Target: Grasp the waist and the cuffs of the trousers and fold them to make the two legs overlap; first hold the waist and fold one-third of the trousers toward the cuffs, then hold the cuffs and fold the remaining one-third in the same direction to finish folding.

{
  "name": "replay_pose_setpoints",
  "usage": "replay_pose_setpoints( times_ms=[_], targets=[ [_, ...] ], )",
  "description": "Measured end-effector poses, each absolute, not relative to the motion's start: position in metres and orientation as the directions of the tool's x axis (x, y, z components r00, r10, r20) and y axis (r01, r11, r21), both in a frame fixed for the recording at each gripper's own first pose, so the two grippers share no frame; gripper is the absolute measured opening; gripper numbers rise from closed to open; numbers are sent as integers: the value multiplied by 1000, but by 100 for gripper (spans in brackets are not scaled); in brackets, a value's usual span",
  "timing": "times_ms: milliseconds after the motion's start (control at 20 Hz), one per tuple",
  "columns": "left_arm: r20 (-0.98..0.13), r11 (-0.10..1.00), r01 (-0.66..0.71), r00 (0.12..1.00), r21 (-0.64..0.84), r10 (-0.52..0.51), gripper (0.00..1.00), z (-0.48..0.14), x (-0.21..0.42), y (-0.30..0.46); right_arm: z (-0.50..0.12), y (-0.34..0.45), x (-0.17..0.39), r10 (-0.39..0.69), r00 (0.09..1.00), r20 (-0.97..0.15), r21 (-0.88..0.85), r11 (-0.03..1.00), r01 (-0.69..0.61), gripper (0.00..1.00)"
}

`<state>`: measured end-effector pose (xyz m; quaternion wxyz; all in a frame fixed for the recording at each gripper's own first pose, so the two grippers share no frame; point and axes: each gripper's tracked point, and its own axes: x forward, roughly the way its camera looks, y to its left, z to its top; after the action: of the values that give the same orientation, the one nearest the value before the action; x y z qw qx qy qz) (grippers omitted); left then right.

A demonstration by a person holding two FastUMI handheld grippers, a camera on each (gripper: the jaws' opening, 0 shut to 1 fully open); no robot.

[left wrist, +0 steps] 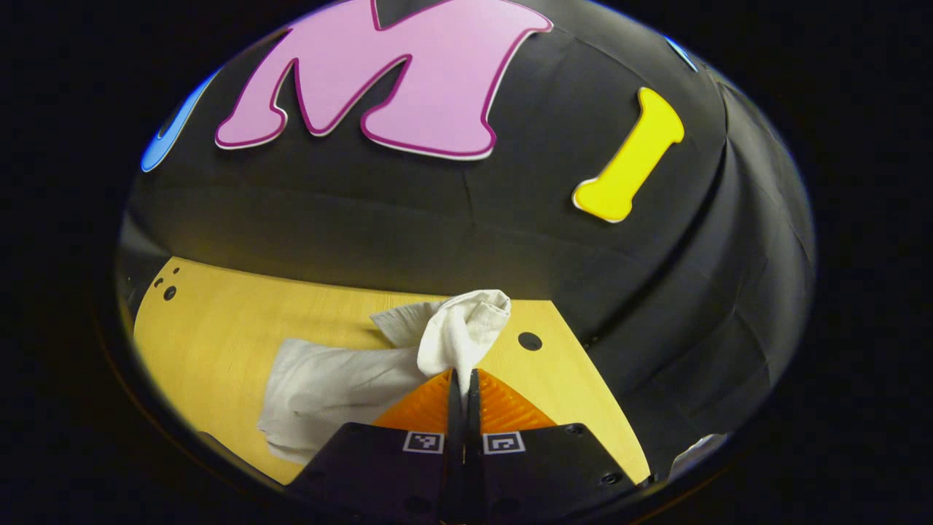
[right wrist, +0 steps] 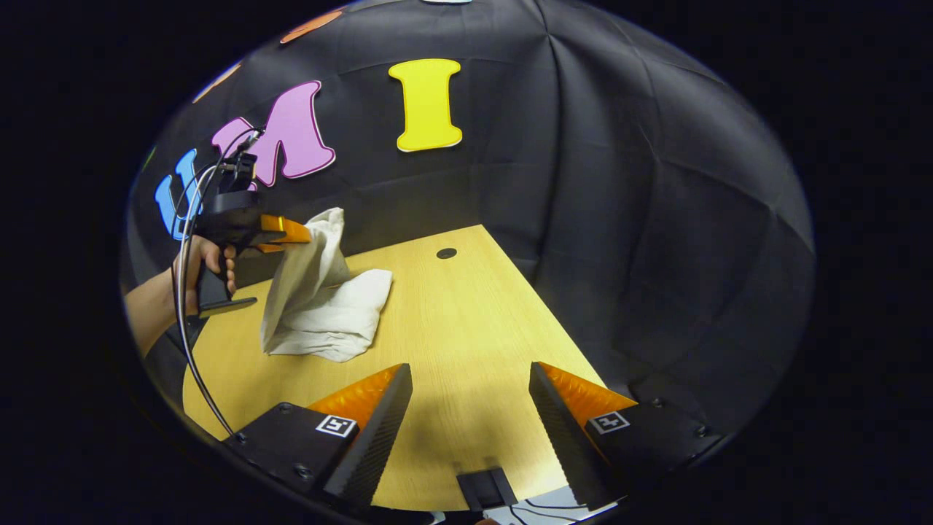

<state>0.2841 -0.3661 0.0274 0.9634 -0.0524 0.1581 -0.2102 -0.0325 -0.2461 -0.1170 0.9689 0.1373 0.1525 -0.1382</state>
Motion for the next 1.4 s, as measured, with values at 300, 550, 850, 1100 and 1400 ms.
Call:
replay_pose_setpoints(
  times_ms=[300, 550, 850, 1100, 1400],
  targets=[
    [-292, 876, 460, 826, -144, -482, 24, 6, 263, -382, -104, -245, -31, -227, 922, -313, 225, 925, 305, 99],
    [-248, 870, 489, 836, -66, -489, 87, 19, 235, -348, -77, -229, -27, -232, 935, -267, 202, 936, 289, 99],
    [-97, 917, 399, 913, 10, -396, 96, 63, 177, -250, -34, -181, -23, -222, 958, -181, 149, 957, 250, 99],
    [102, 966, 255, 963, -43, -250, 96, 106, 103, -149, -8, -126, -35, -201, 974, -109, 167, 962, 217, 99],
    [186, 987, 133, 976, -89, -114, 96, 97, 21, -53, 11, -70, -67, -207, 978, -12, 188, 960, 206, 99]
  ],
)
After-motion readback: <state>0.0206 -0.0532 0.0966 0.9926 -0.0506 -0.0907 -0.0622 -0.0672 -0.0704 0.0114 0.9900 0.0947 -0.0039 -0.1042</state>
